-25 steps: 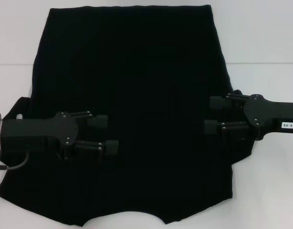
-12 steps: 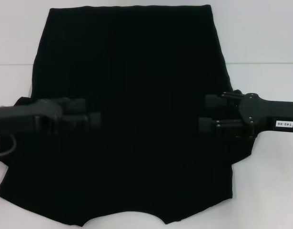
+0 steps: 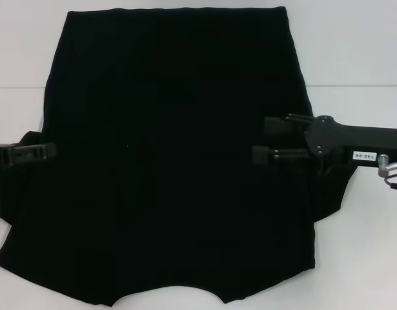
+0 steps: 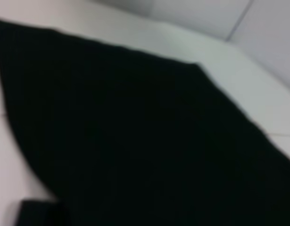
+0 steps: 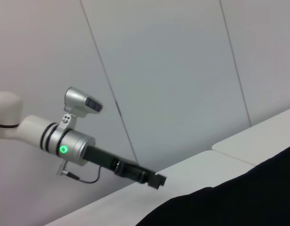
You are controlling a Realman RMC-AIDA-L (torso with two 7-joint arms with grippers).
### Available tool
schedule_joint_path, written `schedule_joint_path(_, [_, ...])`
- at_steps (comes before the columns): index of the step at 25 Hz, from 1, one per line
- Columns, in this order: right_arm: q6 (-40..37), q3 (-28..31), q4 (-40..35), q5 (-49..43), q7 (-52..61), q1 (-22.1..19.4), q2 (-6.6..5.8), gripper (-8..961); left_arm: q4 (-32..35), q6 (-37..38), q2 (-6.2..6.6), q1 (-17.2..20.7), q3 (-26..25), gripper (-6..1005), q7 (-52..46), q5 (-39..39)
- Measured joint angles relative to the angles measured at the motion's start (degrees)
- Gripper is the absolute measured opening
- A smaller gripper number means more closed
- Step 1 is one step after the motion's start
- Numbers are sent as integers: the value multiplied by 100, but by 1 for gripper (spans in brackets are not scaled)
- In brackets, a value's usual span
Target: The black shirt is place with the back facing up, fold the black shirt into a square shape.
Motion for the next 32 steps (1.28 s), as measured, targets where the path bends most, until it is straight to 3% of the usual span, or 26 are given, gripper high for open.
schedule_joint_path(8, [154,-24,19,0,10,167,62,945,197,-282,34,62,-158,935,-542,602])
schedule_joint_path(17, [182,7,-26,5,5,206,52,945,148,-467,-23,202,-211,935,-862,992])
schedule_joint_path(32, [194,-18,-28,7,14,170,39,944,-143,-834,-77,239,-162,934,-998,1089])
